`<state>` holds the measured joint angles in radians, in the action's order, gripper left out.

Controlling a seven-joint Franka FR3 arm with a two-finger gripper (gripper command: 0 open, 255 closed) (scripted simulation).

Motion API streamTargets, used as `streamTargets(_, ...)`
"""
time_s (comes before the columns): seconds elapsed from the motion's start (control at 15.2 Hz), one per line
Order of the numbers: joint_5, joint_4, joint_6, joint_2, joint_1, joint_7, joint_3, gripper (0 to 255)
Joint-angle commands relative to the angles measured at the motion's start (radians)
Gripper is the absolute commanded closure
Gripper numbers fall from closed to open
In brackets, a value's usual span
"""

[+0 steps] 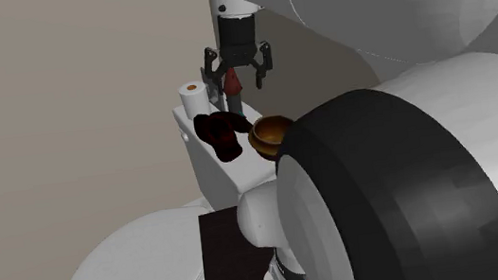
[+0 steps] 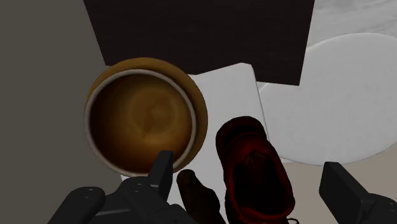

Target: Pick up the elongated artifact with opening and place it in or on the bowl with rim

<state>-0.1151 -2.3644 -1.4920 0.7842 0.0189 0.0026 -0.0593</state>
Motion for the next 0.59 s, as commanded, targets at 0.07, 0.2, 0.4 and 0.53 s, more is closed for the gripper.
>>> streamTargets(0.07, -0.003, -0.002, -0.026, -0.033, -0.002, -0.01, 0.008, 0)
streamTargets(0.2, -0.011, -0.003, -0.078, -0.102, -0.006, -0.03, 0.025, 0)
streamTargets(0.4, -0.027, 0.007, -0.15, -0.212, -0.01, -0.062, 0.048, 0)
streamTargets(0.53, -0.04, 0.02, -0.194, -0.289, -0.011, -0.084, 0.062, 0)
